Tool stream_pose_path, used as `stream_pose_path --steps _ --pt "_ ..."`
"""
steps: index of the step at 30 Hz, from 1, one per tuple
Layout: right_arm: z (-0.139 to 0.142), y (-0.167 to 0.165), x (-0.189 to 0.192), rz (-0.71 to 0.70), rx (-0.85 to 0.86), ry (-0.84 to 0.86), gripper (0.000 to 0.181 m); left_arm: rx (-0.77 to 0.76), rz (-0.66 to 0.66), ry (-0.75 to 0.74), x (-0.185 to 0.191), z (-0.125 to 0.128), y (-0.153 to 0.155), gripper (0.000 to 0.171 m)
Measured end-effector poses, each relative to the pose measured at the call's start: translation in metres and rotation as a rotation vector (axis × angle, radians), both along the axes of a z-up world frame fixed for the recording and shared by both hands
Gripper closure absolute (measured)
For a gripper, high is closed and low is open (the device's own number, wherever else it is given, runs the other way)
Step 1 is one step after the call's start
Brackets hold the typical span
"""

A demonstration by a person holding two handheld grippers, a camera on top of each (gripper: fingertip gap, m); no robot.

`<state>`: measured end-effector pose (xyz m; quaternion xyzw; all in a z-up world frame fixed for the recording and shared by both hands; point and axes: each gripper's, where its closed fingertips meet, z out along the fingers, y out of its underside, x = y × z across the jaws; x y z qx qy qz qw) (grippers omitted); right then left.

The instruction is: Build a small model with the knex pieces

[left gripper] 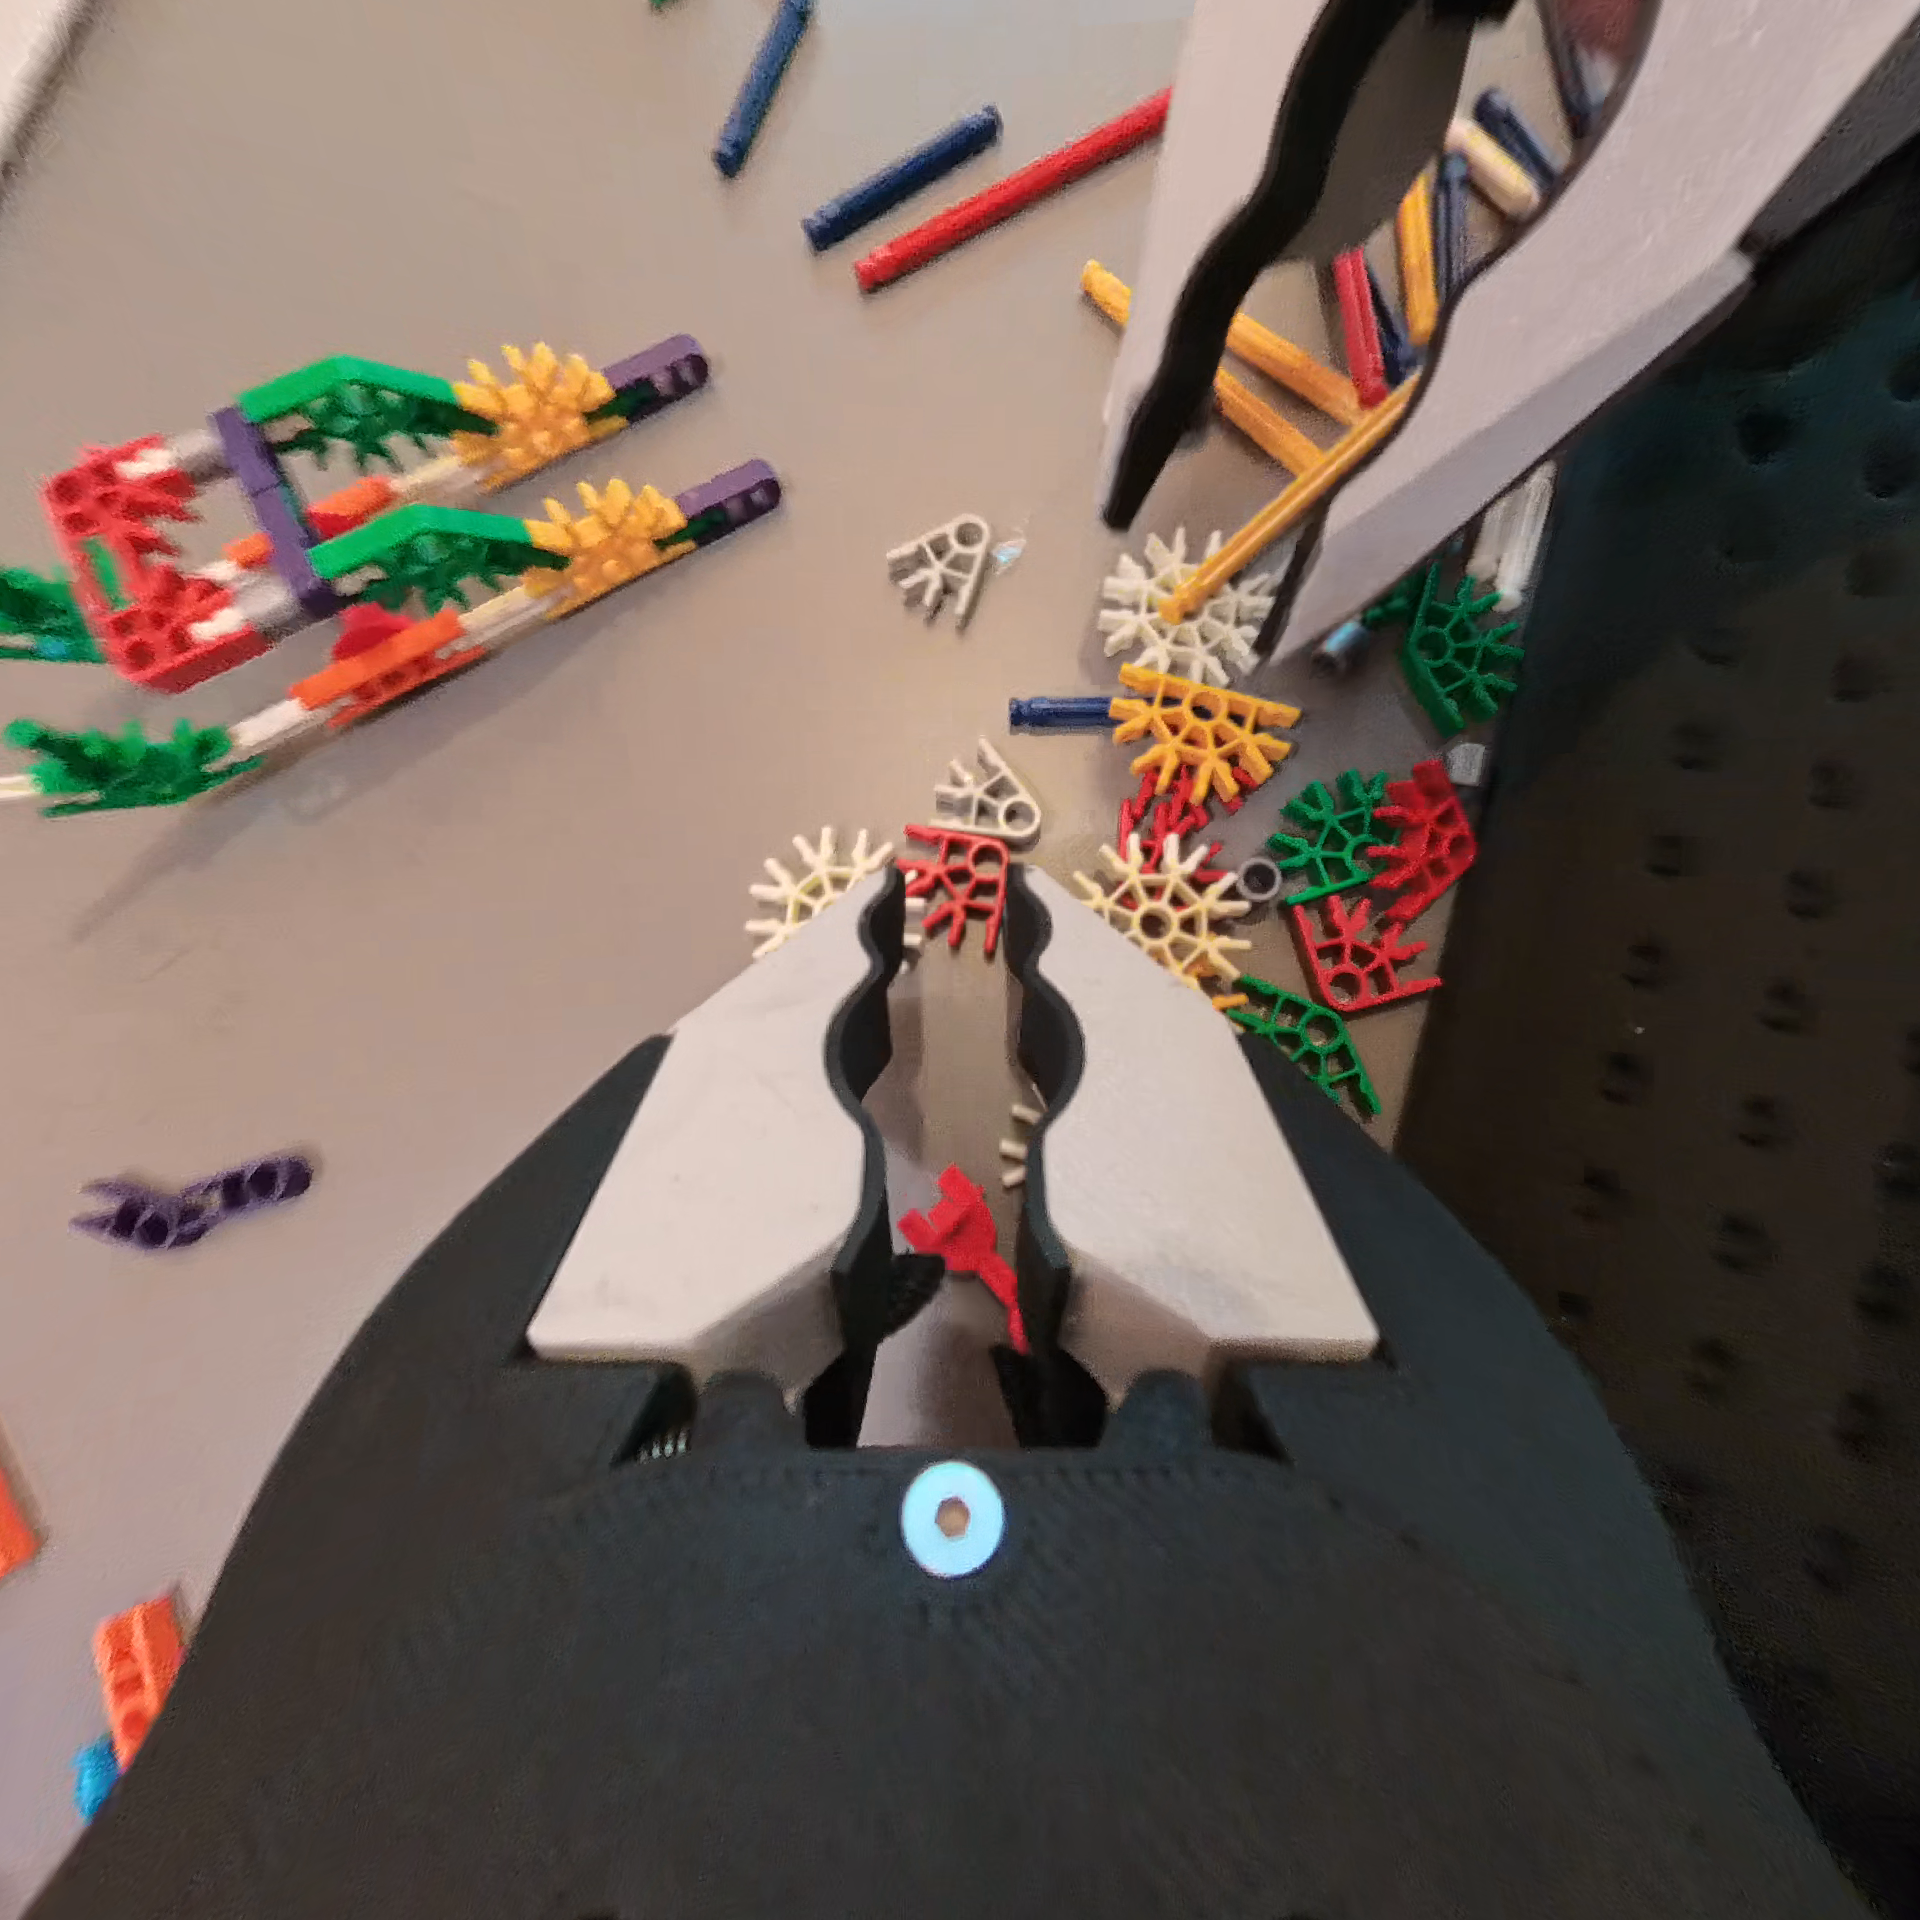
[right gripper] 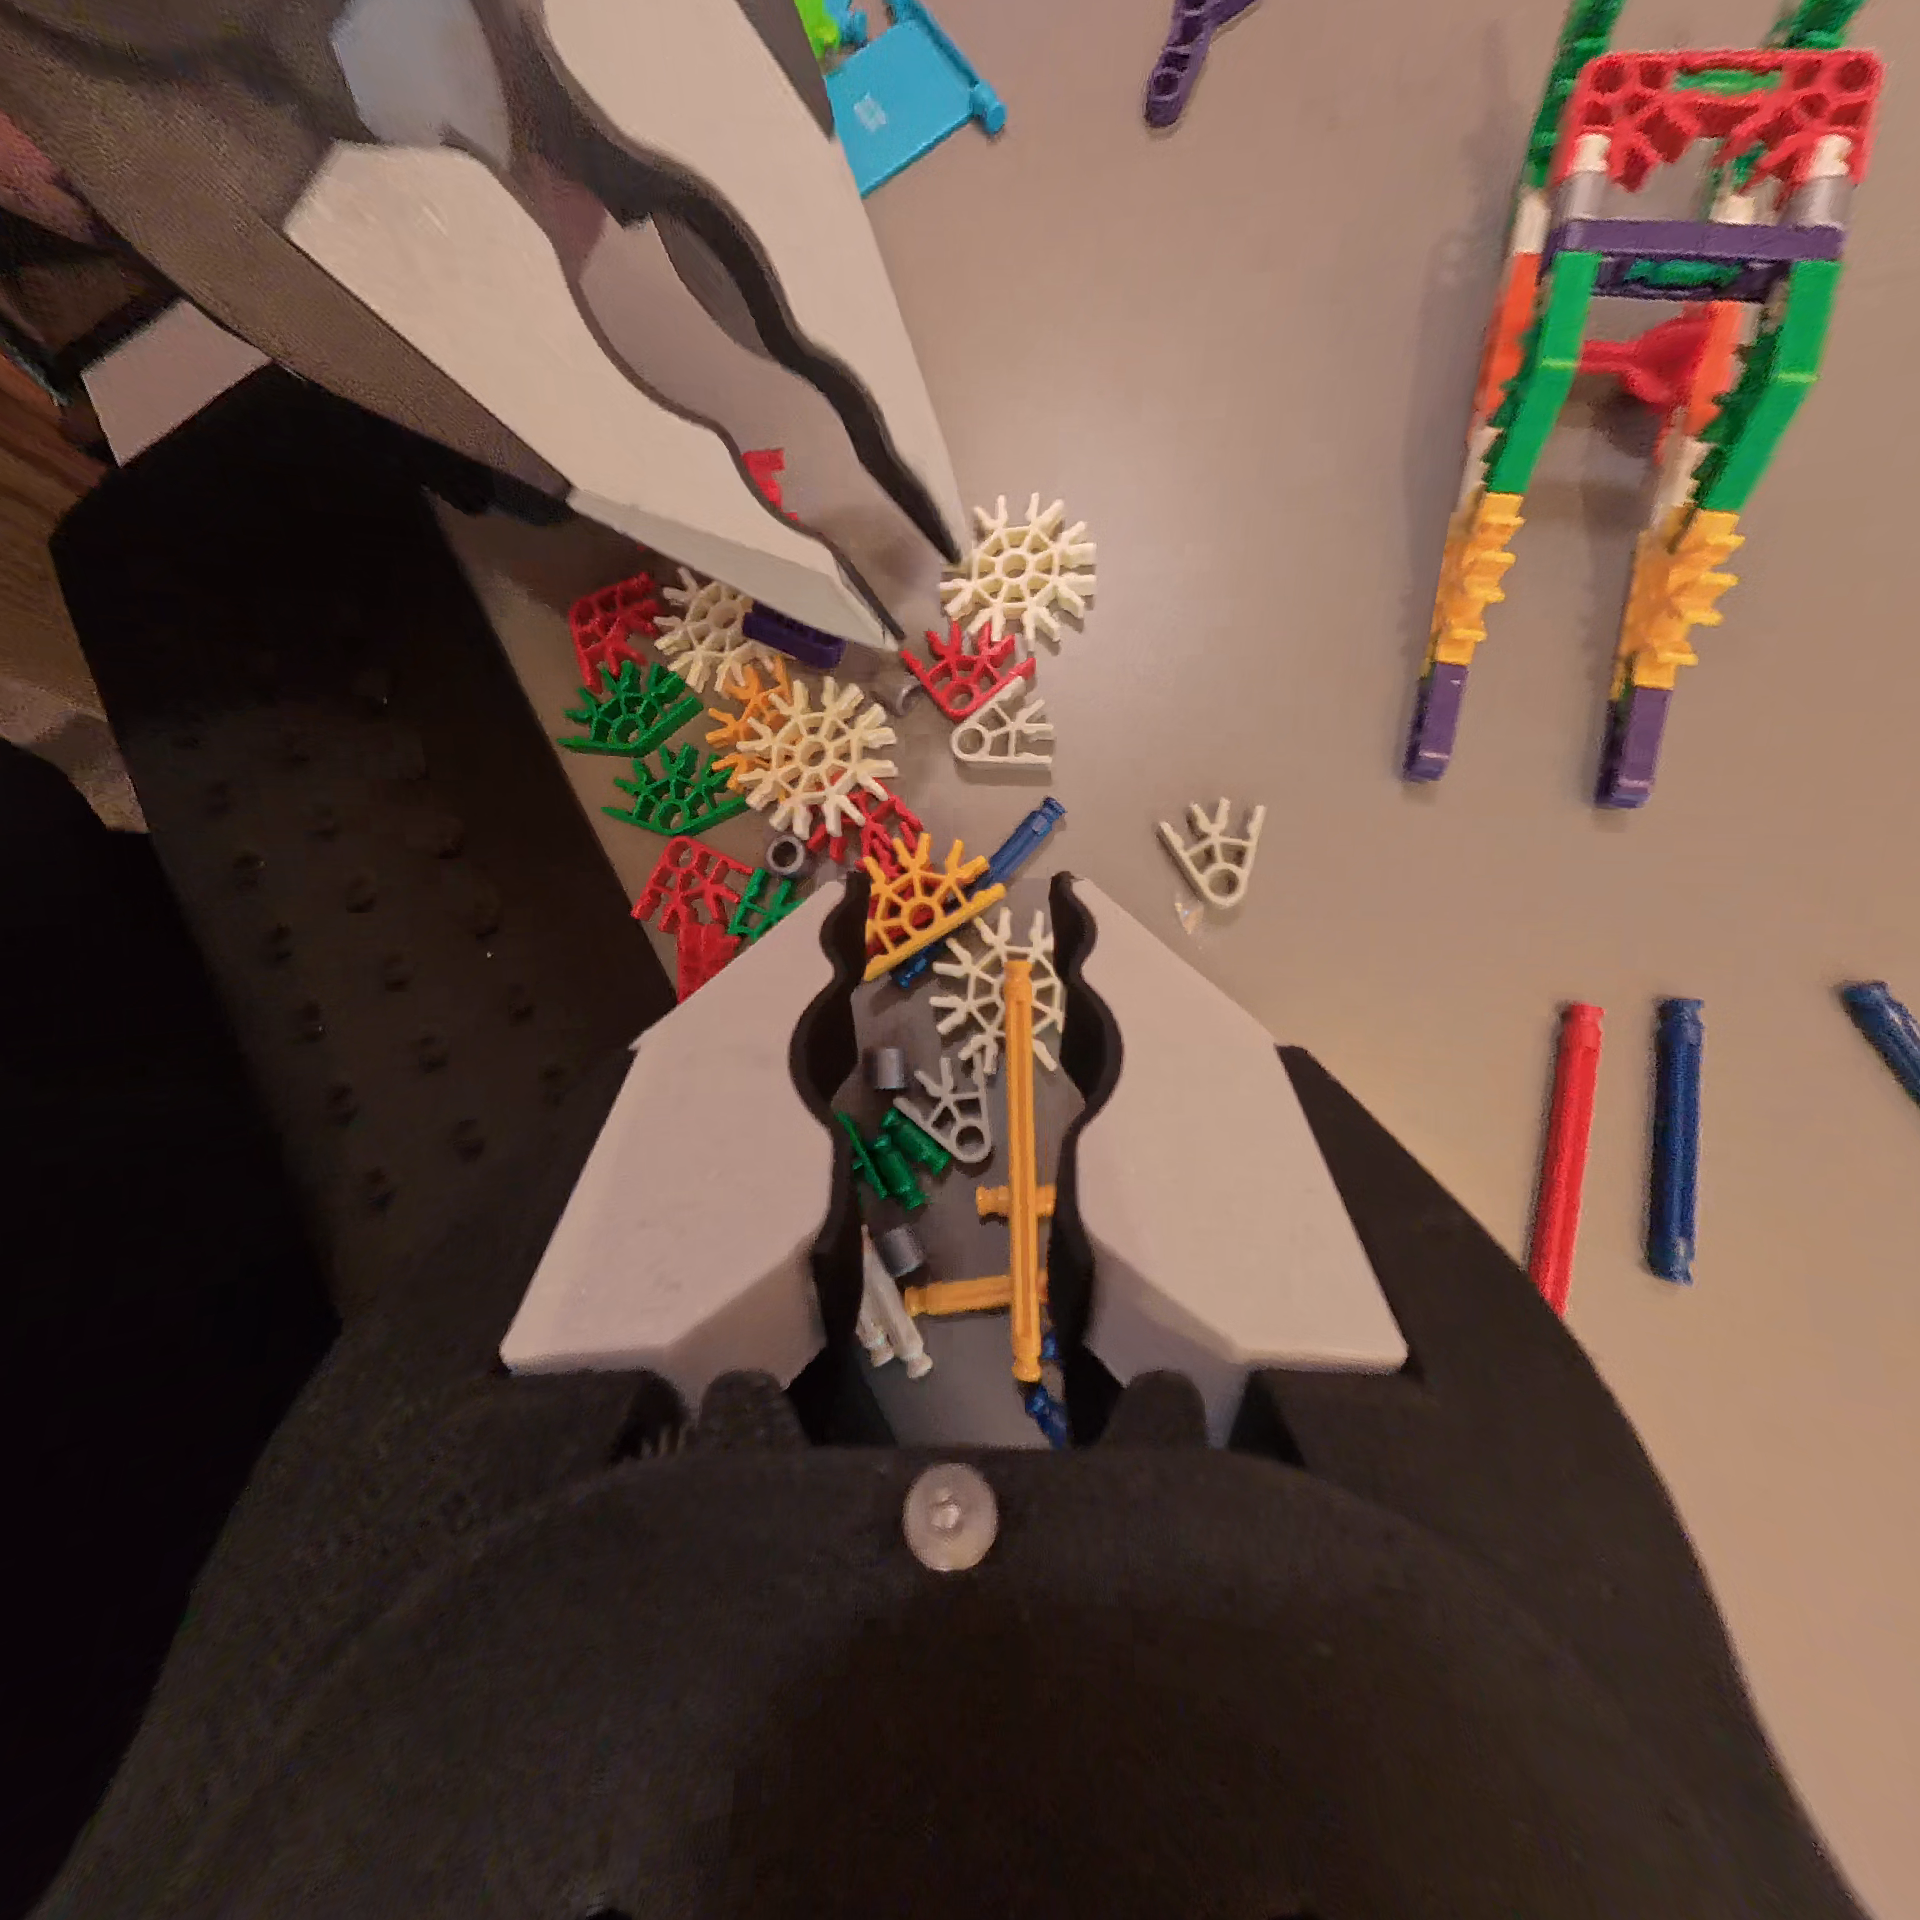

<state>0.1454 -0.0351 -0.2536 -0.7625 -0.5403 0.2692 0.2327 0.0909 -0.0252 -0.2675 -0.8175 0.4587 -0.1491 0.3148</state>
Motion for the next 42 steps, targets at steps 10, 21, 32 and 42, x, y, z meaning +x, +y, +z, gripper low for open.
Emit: stream_pose_path --steps 10,21,32,42 --pt "0.002 0.016 0.043 -0.148 -0.004 0.02 0.148 -0.06 -0.103 0.026 0.012 -0.016 0.006 0.152" --pt "0.009 0.015 0.037 -0.147 0.014 0.047 0.148 -0.011 -0.016 0.023 0.0 -0.017 0.008 0.171" --pt "0.016 0.016 0.022 -0.104 0.037 0.057 0.148 -0.021 -0.133 0.052 0.019 -0.02 0.019 0.15" --pt "0.024 0.018 0.044 -0.163 0.065 0.116 0.147 -0.138 -0.019 -0.239 0.029 0.006 0.019 0.159"
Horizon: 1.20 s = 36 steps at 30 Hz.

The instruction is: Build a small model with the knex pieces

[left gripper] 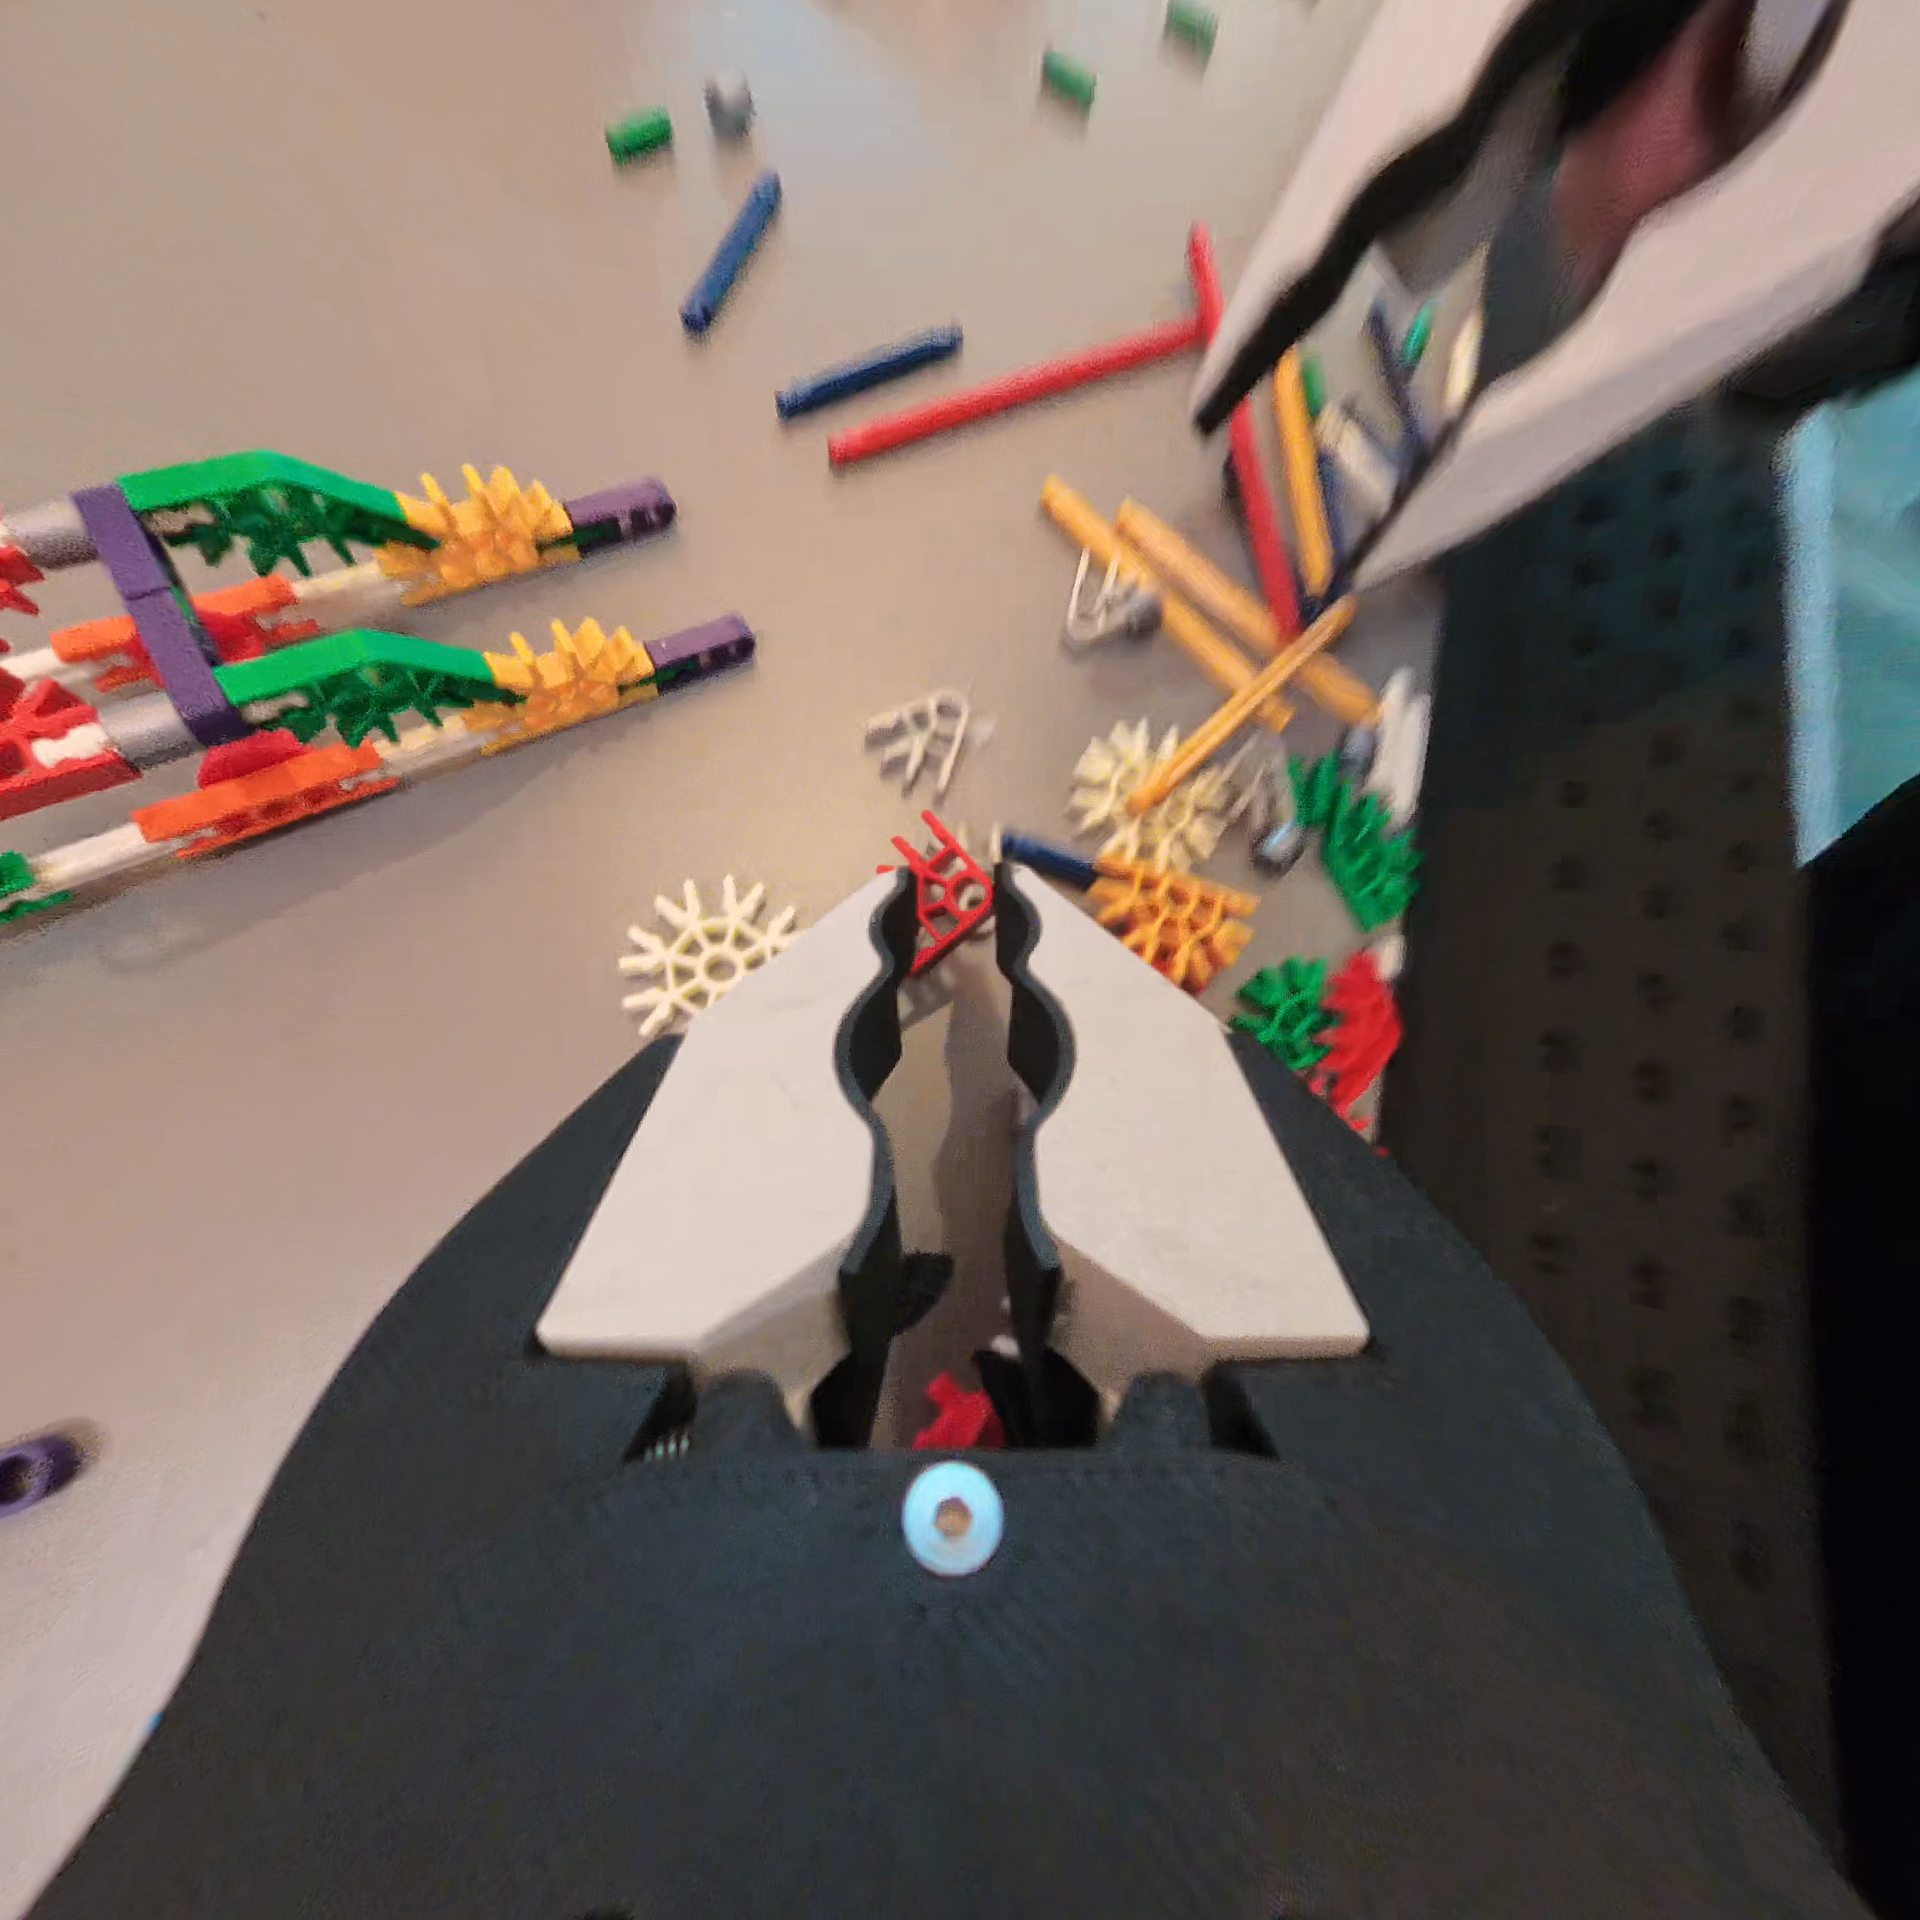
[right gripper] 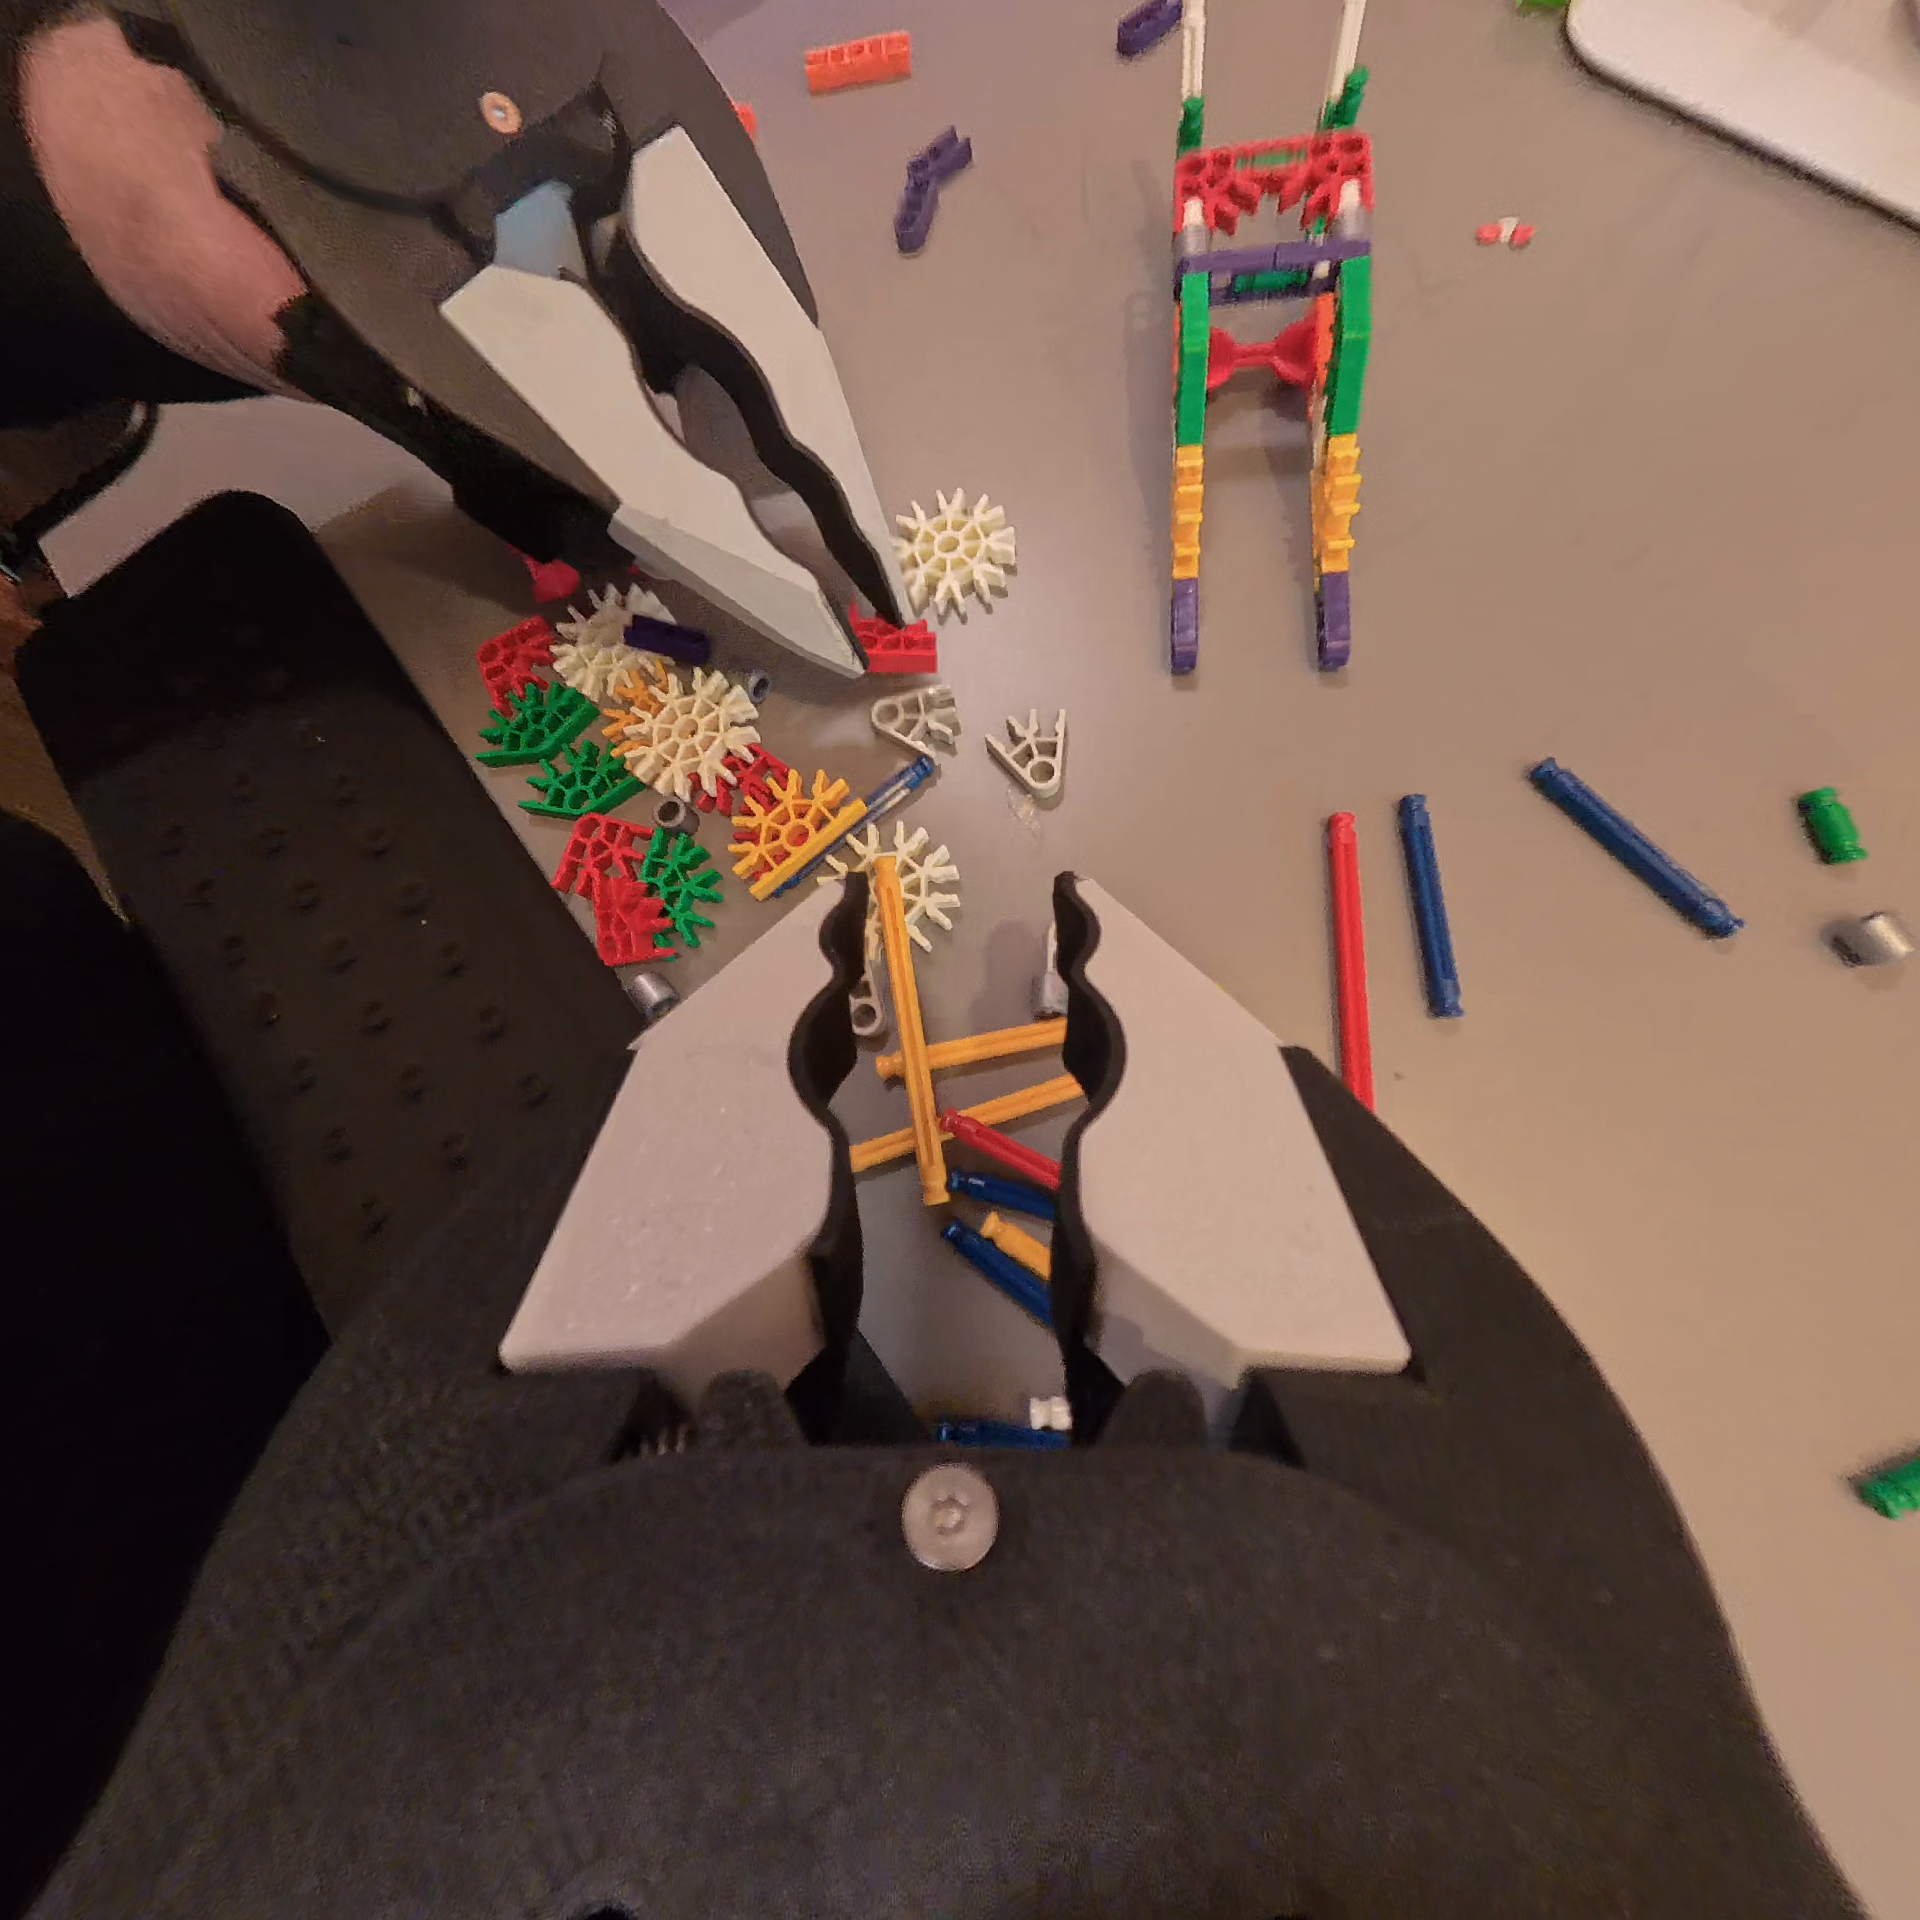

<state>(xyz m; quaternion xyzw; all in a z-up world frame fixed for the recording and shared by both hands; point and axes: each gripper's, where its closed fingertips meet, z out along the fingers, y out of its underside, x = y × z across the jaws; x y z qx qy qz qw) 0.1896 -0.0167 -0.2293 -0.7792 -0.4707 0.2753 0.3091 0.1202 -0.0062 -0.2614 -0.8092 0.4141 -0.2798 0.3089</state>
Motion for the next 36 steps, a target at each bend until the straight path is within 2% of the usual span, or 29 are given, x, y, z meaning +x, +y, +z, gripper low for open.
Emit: stream_pose_path --steps 2,7,10,13,15,17,21,26,30,34,36 --pt "0.01 0.001 -0.004 0.012 0.033 0.035 0.145 -0.066 0.032 -0.14 0.007 0.016 0.002 0.159" --pt "0.017 0.004 -0.022 0.072 0.08 0.049 0.148 -0.205 0.066 -0.37 0.018 0.037 0.007 0.16" --pt "0.02 0.01 -0.032 0.122 0.181 0.02 0.152 -0.324 0.021 -0.507 0.028 0.054 0.001 0.16" --pt "0.027 0.008 -0.038 0.248 0.355 -0.044 0.156 -0.446 -0.038 -0.621 0.035 0.069 -0.004 0.16" --pt "0.031 0.005 -0.041 0.324 0.447 -0.079 0.158 -0.519 -0.092 -0.646 0.038 0.072 -0.012 0.16" --pt "0.035 -0.002 -0.044 0.399 0.468 -0.075 0.166 -0.565 -0.121 -0.688 0.04 0.077 -0.015 0.16" --pt "0.038 -0.011 -0.044 0.461 0.4 -0.043 0.172 -0.624 -0.18 -0.708 0.041 0.08 -0.023 0.16" --pt "0.047 -0.007 -0.036 0.416 0.244 0.037 0.175 -0.627 -0.187 -0.761 0.048 0.089 -0.018 0.158" --pt "0.053 0.006 -0.025 0.359 0.098 0.09 0.177 -0.563 -0.153 -0.777 0.055 0.098 -0.005 0.148" --pt "0.053 0.028 -0.005 0.304 0.038 0.072 0.177 -0.533 -0.071 -0.851 0.05 0.109 0.018 0.148" --pt "0.055 0.045 0.006 0.252 -0.005 0.074 0.177 -0.488 -0.046 -0.83 0.047 0.109 0.026 0.147"
